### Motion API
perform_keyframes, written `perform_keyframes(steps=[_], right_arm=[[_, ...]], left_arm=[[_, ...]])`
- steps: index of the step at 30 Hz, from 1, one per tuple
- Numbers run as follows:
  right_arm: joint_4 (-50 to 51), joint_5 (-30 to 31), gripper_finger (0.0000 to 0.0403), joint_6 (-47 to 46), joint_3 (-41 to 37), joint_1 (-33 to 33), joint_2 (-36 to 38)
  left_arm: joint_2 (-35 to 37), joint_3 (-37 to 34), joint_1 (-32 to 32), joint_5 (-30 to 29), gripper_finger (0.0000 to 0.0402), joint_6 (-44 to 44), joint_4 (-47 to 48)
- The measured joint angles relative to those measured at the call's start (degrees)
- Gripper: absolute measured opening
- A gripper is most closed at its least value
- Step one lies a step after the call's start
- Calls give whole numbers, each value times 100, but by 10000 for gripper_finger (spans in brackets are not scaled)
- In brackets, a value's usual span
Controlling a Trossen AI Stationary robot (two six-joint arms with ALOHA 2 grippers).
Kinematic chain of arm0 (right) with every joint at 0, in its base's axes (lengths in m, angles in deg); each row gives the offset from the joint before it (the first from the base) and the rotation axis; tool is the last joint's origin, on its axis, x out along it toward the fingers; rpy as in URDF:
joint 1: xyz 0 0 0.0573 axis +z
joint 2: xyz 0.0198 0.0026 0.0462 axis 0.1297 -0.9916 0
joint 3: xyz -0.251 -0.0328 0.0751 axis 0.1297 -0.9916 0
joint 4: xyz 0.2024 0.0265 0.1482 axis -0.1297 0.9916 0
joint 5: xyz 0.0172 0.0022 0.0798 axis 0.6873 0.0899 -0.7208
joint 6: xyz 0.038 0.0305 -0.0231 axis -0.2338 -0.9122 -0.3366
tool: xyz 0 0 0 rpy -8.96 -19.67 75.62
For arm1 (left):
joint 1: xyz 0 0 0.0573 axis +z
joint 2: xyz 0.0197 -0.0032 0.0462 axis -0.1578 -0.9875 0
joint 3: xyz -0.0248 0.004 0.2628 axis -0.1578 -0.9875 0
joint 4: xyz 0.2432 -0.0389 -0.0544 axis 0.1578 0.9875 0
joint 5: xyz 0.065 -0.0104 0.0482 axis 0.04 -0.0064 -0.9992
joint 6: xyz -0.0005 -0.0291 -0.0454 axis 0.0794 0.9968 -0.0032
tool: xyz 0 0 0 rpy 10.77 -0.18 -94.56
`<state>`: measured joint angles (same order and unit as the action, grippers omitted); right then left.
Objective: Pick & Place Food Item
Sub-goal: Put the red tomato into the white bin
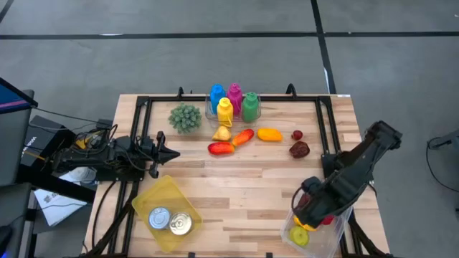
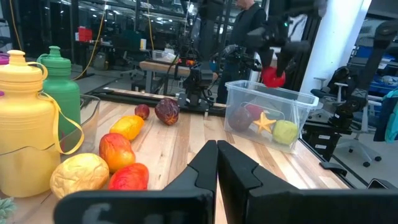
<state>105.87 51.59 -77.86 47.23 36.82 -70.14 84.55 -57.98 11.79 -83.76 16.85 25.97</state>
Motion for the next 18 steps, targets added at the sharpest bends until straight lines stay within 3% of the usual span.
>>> perform_keyframes(steps=[11, 18], right_arm=[[-116, -990, 231, -139, -2, 13, -1194], [-312, -1160, 231, -441, -2, 211, -1407]], left_arm=[[0, 0, 1, 0, 0, 1, 0], [0, 0, 1, 0, 0, 1, 0]])
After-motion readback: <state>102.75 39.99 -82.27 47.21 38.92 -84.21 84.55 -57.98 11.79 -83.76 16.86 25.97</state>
